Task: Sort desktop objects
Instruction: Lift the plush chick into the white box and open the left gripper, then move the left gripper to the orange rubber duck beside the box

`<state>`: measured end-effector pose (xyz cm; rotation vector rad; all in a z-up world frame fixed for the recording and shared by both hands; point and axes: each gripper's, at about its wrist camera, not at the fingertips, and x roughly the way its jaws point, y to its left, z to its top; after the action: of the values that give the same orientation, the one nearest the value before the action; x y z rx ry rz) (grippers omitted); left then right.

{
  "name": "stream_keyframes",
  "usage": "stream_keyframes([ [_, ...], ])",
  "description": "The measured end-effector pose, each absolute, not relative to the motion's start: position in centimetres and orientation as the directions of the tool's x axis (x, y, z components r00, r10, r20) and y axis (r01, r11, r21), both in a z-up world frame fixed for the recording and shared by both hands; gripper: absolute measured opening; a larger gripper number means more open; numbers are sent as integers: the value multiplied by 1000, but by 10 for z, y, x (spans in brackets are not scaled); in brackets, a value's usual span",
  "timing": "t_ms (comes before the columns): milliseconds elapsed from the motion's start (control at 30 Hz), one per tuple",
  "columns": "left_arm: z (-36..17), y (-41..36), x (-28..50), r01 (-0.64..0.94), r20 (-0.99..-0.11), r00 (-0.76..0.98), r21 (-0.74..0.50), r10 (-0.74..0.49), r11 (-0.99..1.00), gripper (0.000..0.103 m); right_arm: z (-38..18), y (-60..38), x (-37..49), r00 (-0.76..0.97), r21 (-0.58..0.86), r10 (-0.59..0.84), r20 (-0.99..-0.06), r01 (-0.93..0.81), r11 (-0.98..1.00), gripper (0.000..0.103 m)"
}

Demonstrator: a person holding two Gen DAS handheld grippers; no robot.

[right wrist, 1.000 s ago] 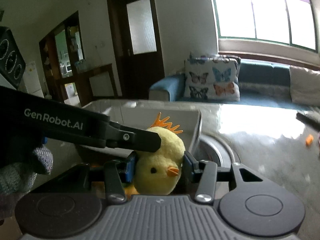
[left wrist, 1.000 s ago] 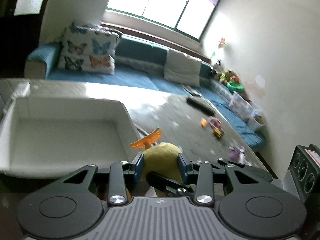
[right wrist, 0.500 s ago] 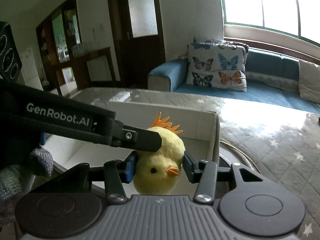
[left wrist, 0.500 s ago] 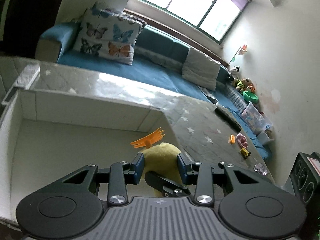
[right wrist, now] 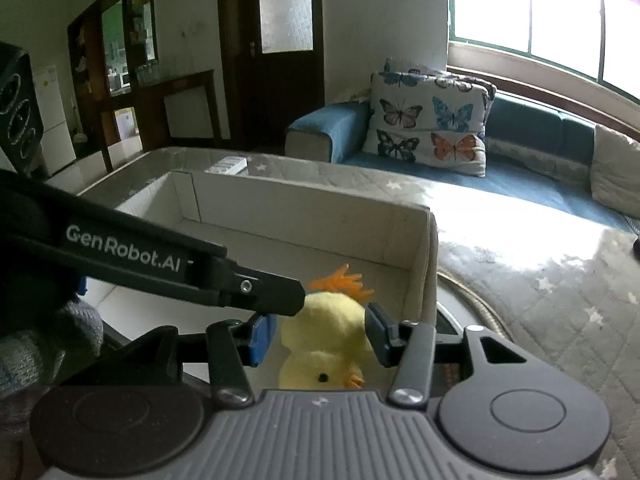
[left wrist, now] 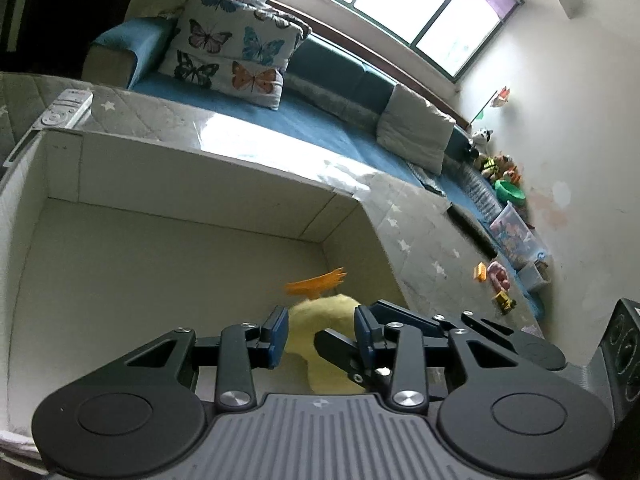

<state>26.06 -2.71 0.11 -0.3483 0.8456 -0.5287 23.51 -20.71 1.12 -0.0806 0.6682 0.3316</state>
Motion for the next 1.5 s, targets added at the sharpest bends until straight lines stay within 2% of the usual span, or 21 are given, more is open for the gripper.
stream_keyframes([
  [200,16,-27,238,326,-598,574,-460,-559,826,39,28,-213,206,755,20,297,-585,-352,936,50],
  [333,23,-26,220,328,-591,588,-450,-552,831,39,36,-219,184,764,24,307,-567,-358,934,56],
  [533,28,-24,190,337,-588,601,-428,-541,839,39,42,-228,149,763,35,329,-557,-374,927,56],
  [967,18,-15,143,347,-619,586,-392,-523,852,39,28,-224,95,710,69,378,-594,-424,903,57],
  [1500,-12,-28,147,333,-686,484,-429,-543,839,38,-1,-221,97,667,92,357,-654,-398,913,58],
])
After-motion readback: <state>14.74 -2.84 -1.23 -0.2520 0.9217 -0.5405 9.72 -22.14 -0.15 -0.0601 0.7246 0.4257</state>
